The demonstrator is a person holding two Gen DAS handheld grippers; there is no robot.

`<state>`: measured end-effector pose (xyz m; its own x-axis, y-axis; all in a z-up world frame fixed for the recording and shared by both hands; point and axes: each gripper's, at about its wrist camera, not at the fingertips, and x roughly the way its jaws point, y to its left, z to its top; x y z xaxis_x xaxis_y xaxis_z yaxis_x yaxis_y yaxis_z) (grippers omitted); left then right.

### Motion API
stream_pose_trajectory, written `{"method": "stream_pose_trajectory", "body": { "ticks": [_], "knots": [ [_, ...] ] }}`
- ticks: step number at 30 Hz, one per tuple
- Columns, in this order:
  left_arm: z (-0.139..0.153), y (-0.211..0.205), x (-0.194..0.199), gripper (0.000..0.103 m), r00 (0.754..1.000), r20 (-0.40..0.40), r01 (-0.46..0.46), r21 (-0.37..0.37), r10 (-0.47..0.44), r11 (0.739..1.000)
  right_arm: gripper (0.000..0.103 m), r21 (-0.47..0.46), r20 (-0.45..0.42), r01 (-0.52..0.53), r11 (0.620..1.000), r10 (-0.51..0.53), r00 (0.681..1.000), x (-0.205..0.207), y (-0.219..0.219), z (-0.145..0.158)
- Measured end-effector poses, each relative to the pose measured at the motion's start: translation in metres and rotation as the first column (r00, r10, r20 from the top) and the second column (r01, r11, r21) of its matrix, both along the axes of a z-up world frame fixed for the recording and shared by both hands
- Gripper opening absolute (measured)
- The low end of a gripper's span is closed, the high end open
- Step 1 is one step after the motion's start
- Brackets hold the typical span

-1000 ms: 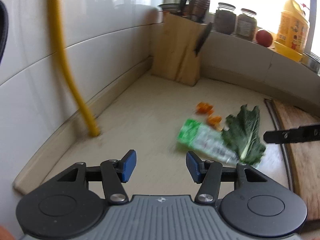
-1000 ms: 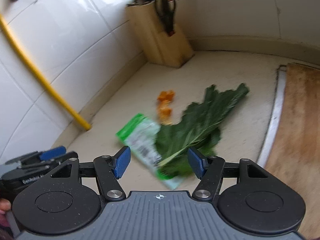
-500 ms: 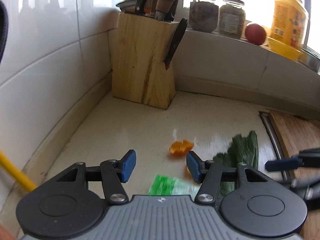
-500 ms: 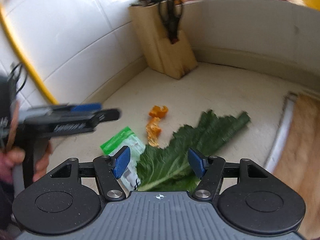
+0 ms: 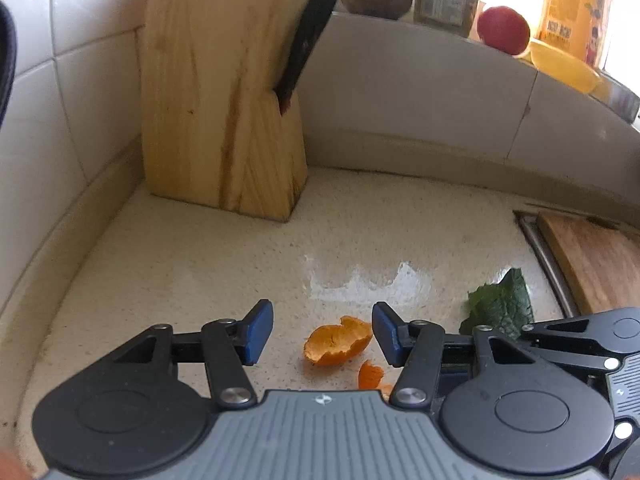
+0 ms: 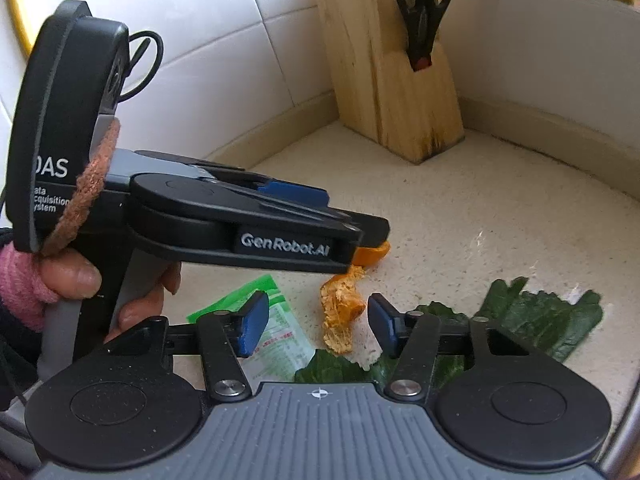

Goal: Collect trash
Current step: 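Close left tool on an orange peel while right closes on another peel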

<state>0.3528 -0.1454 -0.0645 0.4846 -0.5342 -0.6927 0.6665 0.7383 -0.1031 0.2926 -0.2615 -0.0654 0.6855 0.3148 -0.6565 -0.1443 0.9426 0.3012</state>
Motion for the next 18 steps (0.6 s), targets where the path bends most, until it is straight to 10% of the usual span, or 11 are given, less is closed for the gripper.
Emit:
{"method": "stream_pose_trajectory", "body": {
  "ticks": [11, 18],
  "knots": [
    [-0.012, 0.002, 0.001, 0.016, 1.000, -0.014, 0.017, 0.036, -0.016, 0.999, 0.020, -0.037, -0.018, 0.071, 0.997, -0.072, 0.997, -0.004, -0.008, -0.008],
    [-0.004, 0.019, -0.014, 0.007, 1.000, -0.004, -0.005, 0.040, 0.005, 0.999, 0.017, -0.027, -0.025, 0.091, 0.995, -0.092, 0.995, -0.007, -0.015, -0.009]
  ]
}}
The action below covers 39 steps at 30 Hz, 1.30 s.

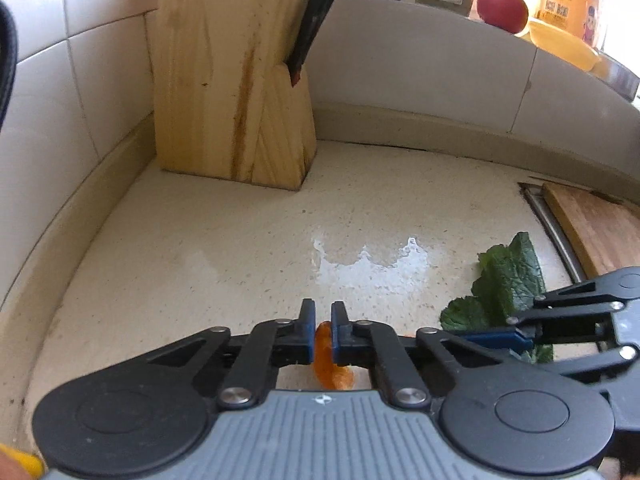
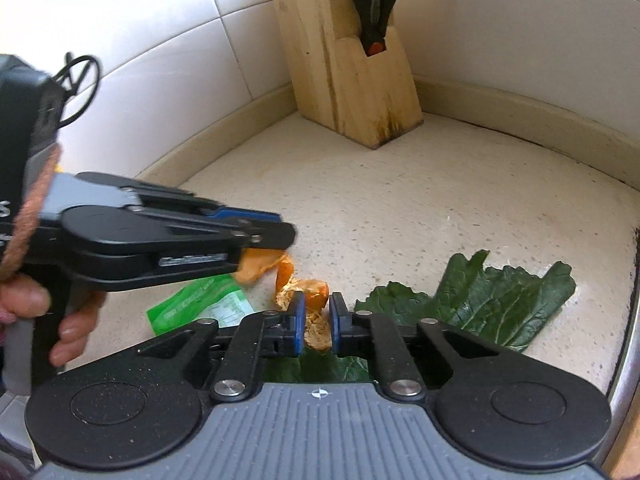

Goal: Collect trash
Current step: 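Close left tool on an orange peel while right closes on another peel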

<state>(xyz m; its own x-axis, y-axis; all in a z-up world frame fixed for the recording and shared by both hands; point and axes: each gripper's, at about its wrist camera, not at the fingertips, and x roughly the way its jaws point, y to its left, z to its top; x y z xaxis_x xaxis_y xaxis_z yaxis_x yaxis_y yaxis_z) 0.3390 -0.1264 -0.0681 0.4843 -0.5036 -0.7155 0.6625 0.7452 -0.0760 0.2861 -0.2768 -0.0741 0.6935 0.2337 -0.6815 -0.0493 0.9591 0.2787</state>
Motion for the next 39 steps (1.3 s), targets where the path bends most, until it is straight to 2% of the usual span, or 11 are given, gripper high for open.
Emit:
{"method": "stream_pose_trajectory", "body": {
  "ticks": [5, 7, 9, 10, 14, 17, 30, 33, 35, 37, 39],
  "knots": [
    [0.002, 0.008, -0.007, 0.010, 1.000, -0.022, 0.000, -0.012, 0.000, 1.000, 0.016, 0.011, -0.004, 0.005, 1.000, -0.005, 1.000, 0.000, -0.003, 0.001],
    [-0.003, 0.009, -0.009, 0.021, 0.999, -0.053, -0.005, 0.000, 0.005, 1.000, 0.016, 0.024, -0.008, 0.006, 1.000, -0.006, 1.000, 0.001, -0.003, 0.000],
    [-0.005, 0.009, -0.013, 0.045, 0.999, -0.037, -0.012, 0.018, 0.013, 1.000, 0.017, 0.026, -0.011, 0.007, 1.000, -0.006, 1.000, 0.000, -0.002, -0.001],
    [-0.005, 0.010, -0.015, 0.046, 0.999, -0.030, -0.018, 0.027, 0.019, 0.999, 0.017, 0.025, -0.010, 0.005, 1.000, -0.004, 1.000, 0.000, -0.002, -0.001],
    [-0.007, 0.015, -0.022, 0.045, 0.999, -0.018, -0.036, 0.022, 0.037, 0.999, 0.020, 0.025, -0.006, -0.006, 1.000, 0.007, 1.000, -0.001, 0.000, 0.000],
    [-0.007, 0.015, -0.026, 0.017, 0.999, 0.010, -0.050, 0.024, 0.049, 0.998, 0.020, 0.024, 0.000, -0.008, 1.000, 0.008, 1.000, -0.001, 0.001, -0.001],
    [0.010, 0.031, -0.038, 0.014, 0.996, 0.001, -0.089, -0.031, 0.089, 0.996, 0.013, 0.051, 0.036, 0.002, 0.999, -0.004, 0.999, -0.011, -0.003, 0.017],
    [0.010, 0.037, -0.040, 0.014, 0.994, -0.009, -0.106, -0.037, 0.106, 0.994, 0.029, 0.097, 0.019, -0.013, 0.995, 0.011, 1.000, -0.007, -0.005, 0.011],
    [0.009, 0.040, -0.042, 0.014, 0.993, -0.015, -0.115, -0.039, 0.114, 0.993, 0.051, 0.100, 0.012, -0.018, 0.995, 0.017, 1.000, -0.001, -0.003, 0.007],
    [0.008, 0.042, -0.043, 0.014, 0.992, -0.025, -0.121, -0.045, 0.120, 0.992, 0.062, 0.079, 0.000, -0.041, 0.996, 0.042, 0.999, 0.006, 0.002, 0.002],
    [0.008, 0.044, -0.044, 0.014, 0.991, -0.032, -0.128, -0.047, 0.127, 0.991, 0.062, 0.040, 0.020, -0.066, 0.997, 0.065, 0.998, 0.009, 0.010, 0.000]
  ]
}}
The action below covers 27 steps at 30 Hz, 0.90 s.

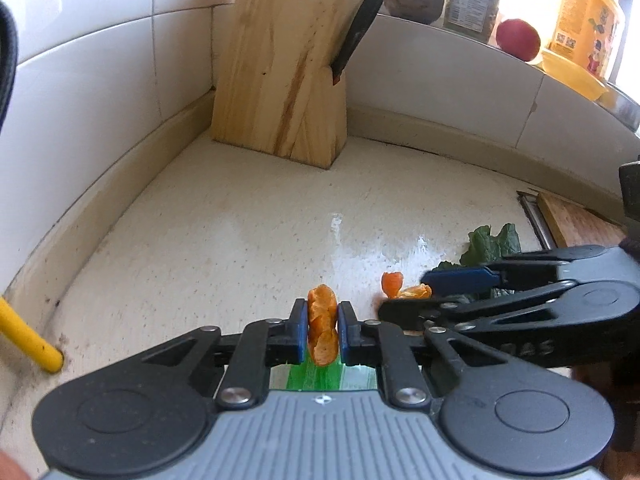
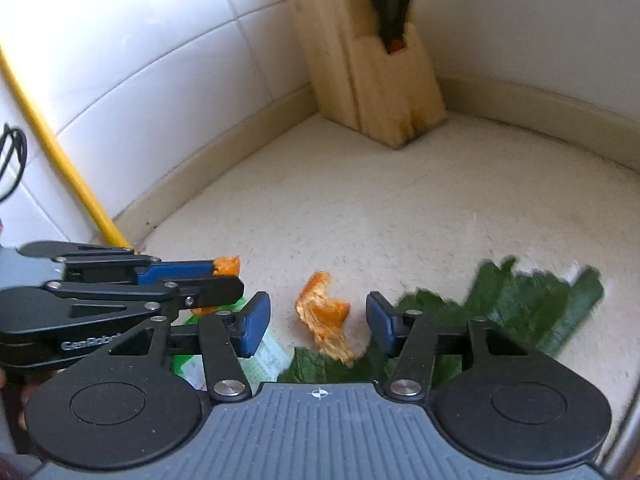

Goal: Collect trash
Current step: 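Close left tool on an orange peel while right closes on another peel, then carry the orange peel with left tool while right carries its peel to the bin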

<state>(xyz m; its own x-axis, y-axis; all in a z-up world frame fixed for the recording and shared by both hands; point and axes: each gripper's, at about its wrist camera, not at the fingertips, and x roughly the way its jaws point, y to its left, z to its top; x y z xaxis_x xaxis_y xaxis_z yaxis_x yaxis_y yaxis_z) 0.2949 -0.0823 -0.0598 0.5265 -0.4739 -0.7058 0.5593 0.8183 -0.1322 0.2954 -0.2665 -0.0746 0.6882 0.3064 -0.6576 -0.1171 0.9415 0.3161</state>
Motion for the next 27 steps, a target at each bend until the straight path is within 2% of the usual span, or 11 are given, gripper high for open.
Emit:
{"method": "stream_pose_trajectory", "body": {
  "ticks": [1, 3, 4, 8, 19, 27],
  "knots": [
    [0.000, 0.001, -0.001, 0.014, 1.000, -0.001, -0.006, 0.002, 0.006, 1.000, 0.059, -0.044, 0.016, -0.011, 0.999, 0.011, 1.000, 0.001, 0.005, 0.000],
    [-0.001, 0.002, -0.002, 0.014, 1.000, -0.006, -0.013, 0.001, 0.013, 1.000, 0.045, -0.125, 0.029, -0.008, 0.992, 0.011, 1.000, 0.001, 0.015, 0.000],
    [-0.001, 0.003, -0.003, 0.014, 1.000, -0.006, -0.017, 0.001, 0.017, 1.000, 0.033, -0.148, 0.027, -0.007, 0.989, 0.011, 1.000, 0.000, 0.017, 0.000],
    [0.000, 0.005, -0.006, 0.014, 1.000, -0.004, -0.025, 0.001, 0.025, 1.000, 0.025, -0.189, 0.027, -0.016, 0.982, 0.021, 0.999, -0.010, 0.021, 0.004],
    [0.012, 0.015, -0.019, 0.014, 0.999, 0.021, -0.042, -0.019, 0.042, 0.999, 0.023, -0.106, 0.047, 0.008, 0.994, -0.003, 0.999, -0.028, 0.011, 0.021],
    [0.022, 0.028, -0.034, 0.014, 0.997, 0.046, -0.065, -0.032, 0.067, 0.997, 0.023, -0.102, 0.072, -0.014, 0.995, 0.022, 0.997, -0.040, 0.024, 0.036]
  ]
}}
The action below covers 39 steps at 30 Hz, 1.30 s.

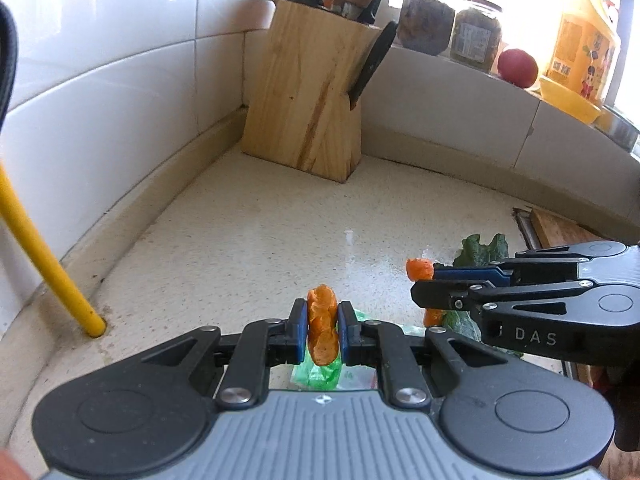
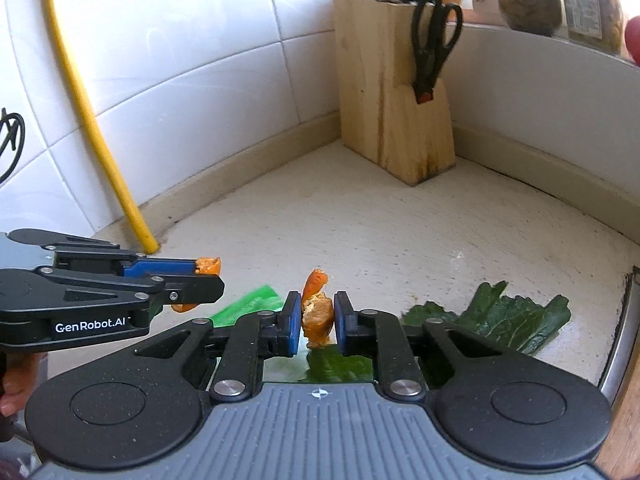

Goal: Collect trash
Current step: 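Carry the orange peel with left tool while right carries its peel to the bin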

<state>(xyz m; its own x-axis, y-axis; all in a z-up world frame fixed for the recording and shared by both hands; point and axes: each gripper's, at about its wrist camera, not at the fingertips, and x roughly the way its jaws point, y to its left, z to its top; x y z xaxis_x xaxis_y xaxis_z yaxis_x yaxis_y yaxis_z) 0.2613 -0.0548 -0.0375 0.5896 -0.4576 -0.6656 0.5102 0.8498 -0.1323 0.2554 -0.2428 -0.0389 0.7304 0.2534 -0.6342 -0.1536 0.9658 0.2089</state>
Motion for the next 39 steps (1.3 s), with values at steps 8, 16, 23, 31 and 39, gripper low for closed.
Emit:
{"method": "stream_pose_trajectory", "body": {
  "ticks": [8, 16, 23, 31, 39],
  "knots": [
    [0.008, 0.020, -0.017, 0.014, 0.999, 0.022, -0.035, -0.016, 0.035, 0.999, 0.023, 0.007, 0.025, -0.019, 1.000, 0.019, 1.000, -0.010, 0.013, 0.014],
    [0.016, 0.045, -0.034, 0.014, 0.996, 0.044, -0.080, -0.021, 0.080, 0.997, 0.023, 0.026, 0.063, -0.078, 0.997, 0.076, 0.995, -0.020, 0.038, 0.032],
    [0.022, 0.076, -0.051, 0.014, 0.989, 0.060, -0.134, -0.025, 0.136, 0.991, 0.023, 0.041, 0.068, -0.153, 0.987, 0.150, 0.986, -0.024, 0.070, 0.040],
    [0.024, 0.121, -0.074, 0.014, 0.973, 0.071, -0.220, -0.025, 0.221, 0.975, 0.023, 0.047, 0.072, -0.260, 0.965, 0.256, 0.964, -0.030, 0.118, 0.045],
    [0.022, 0.169, -0.099, 0.014, 0.951, 0.071, -0.302, -0.022, 0.302, 0.953, 0.023, 0.060, 0.065, -0.359, 0.931, 0.355, 0.933, -0.042, 0.172, 0.046]
  ]
}}
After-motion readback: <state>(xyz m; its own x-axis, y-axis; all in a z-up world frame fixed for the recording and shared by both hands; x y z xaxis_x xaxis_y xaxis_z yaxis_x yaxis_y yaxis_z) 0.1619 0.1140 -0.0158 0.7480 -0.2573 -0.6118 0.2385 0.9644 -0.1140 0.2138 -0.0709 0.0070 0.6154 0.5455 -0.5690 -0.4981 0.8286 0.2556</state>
